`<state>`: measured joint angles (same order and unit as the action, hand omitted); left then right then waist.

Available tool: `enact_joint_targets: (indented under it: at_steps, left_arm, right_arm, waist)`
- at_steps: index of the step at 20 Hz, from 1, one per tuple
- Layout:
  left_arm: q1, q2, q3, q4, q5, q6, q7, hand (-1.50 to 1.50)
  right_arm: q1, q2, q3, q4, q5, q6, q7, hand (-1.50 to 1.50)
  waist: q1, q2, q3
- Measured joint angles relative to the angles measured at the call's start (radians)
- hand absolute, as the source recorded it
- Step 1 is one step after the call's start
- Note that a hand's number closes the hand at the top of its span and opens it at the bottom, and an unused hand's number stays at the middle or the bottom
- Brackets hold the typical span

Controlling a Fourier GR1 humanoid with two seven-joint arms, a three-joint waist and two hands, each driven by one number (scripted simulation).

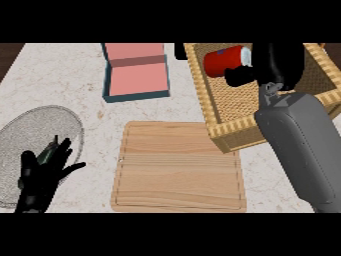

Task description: Pick the can from the cutting board and place it in the basket

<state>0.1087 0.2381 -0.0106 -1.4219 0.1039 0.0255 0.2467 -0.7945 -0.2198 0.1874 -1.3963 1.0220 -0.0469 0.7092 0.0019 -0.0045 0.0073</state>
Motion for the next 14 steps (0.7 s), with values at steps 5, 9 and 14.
enact_joint_targets:
  at_steps: [5,9,14]
  left_arm:
    - [0.004,-0.007,-0.001,-0.02,-0.013,0.0,0.03,0.0]
    - [0.002,-0.015,0.009,-0.001,-0.019,-0.006,-0.002,0.0]
    - [0.018,-0.021,0.009,-0.016,-0.021,-0.011,-0.007,0.0]
  right_arm:
    - [0.012,-0.033,-0.042,-0.048,-0.015,0.033,-0.058,-1.5]
    - [0.019,-0.036,-0.088,-0.098,-0.033,0.031,-0.066,-1.5]
    - [0.016,-0.057,-0.179,-0.202,-0.085,0.051,-0.032,-1.5]
  waist:
    - [0.001,0.0,0.0]
    - [0.001,-0.001,0.001]
    - [-0.003,-0.003,0.0]
